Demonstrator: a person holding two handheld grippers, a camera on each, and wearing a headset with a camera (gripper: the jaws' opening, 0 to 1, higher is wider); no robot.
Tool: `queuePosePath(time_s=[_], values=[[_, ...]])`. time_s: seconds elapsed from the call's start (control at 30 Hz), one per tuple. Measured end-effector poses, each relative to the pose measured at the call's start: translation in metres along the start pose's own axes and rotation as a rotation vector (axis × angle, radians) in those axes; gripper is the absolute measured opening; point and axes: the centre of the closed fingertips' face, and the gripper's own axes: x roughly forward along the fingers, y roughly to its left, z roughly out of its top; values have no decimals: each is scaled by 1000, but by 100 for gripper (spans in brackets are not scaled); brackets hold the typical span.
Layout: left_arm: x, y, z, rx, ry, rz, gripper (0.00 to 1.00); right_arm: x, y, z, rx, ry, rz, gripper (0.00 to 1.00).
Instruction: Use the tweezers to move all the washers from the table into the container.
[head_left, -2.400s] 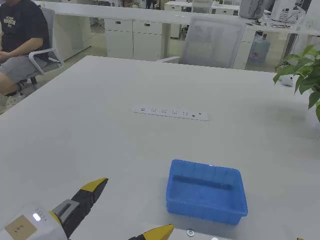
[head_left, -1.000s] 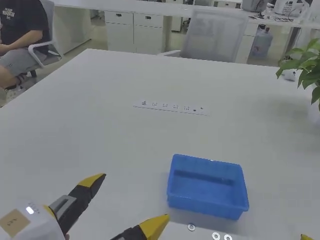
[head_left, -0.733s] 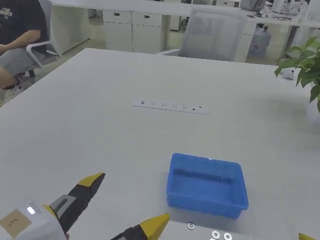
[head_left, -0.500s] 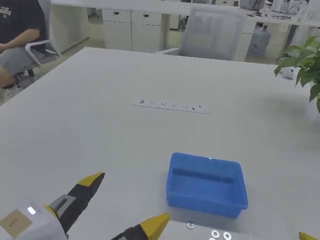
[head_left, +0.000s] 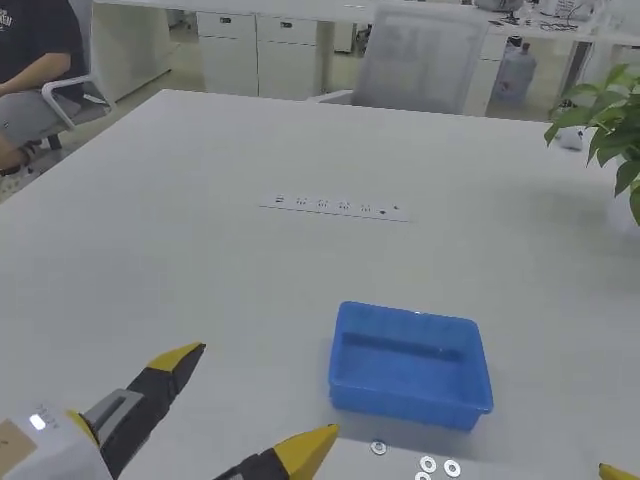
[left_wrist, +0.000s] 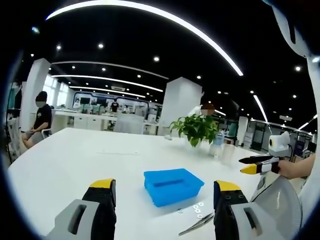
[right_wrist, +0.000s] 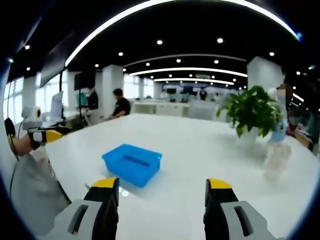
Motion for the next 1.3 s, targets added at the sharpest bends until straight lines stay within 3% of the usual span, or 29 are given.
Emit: queuePosePath(time_s=[0.1,0.17,0.2,0.27,0.3,0.33,0.47,0.57,0.6,0.8,1.03,1.2,1.3], values=[[1,-3,-10,4,63,-28,75,0,4,-9,-36,92,37,59],[2,-10,-16,4,102,-66,74,1,5,-9,-84,113,29,53],[3,-11,-16,9,106,-71,73,4,10,-7,-63,107,47,53],[3,-14,-20,3,129,-91,68,9,23,-5,-58,108,105,49],[3,-15,-21,0,135,-99,66,12,29,-5,-91,119,130,44],[3,-17,-24,-4,156,-122,63,13,37,-4,-110,119,162,40],[2,-22,-42,19,257,-181,52,21,71,-2,-73,103,299,24],[4,-26,-53,-45,320,-237,45,26,93,-9,-75,126,385,20],[4,-25,-59,-27,358,-248,44,28,97,-12,-86,140,400,20],[12,-33,-82,58,491,-367,32,37,121,-31,-135,202,486,12],[25,-40,-118,241,655,-495,25,47,133,-52,-193,277,529,7],[30,-45,-135,331,719,-551,14,48,136,-64,-247,325,542,8],[31,-44,-143,382,762,-566,12,49,138,-68,-264,342,549,8]])
